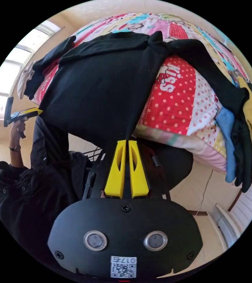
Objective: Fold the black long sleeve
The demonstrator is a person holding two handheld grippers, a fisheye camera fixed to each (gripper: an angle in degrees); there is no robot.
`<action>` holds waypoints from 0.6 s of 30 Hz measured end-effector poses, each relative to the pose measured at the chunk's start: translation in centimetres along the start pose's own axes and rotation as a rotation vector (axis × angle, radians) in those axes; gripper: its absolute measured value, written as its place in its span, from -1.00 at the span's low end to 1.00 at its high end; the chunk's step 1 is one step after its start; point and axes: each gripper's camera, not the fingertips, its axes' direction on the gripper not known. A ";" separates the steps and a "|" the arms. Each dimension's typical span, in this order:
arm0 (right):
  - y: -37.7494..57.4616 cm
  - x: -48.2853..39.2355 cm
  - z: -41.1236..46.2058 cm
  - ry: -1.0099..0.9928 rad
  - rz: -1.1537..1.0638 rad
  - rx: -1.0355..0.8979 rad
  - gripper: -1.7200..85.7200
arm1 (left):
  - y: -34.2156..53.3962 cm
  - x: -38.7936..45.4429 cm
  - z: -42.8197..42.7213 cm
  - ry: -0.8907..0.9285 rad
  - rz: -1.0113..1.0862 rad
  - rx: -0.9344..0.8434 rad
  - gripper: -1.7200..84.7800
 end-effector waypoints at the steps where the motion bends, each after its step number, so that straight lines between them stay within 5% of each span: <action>1: 0.3 0.7 0.4 -0.032 0.019 0.000 -0.91 | 0.7 -0.4 0.1 -0.087 -0.056 0.003 -0.83; 6: 1.3 7.2 -6.1 -0.162 0.208 0.366 -0.86 | -1.3 0.5 -2.7 -0.073 -0.007 0.171 -0.82; 10: 1.3 17.1 -9.3 -0.296 0.594 0.618 -0.65 | -8.8 1.9 -1.9 0.051 0.106 0.034 -0.81; 15: 2.1 24.5 -4.5 -0.666 0.875 0.896 -0.69 | -16.0 2.2 4.0 -0.123 0.097 -0.070 -0.90; 18: 3.4 25.8 -1.4 -0.763 1.005 1.070 -0.74 | -15.9 1.7 4.7 -0.132 0.114 0.012 -0.93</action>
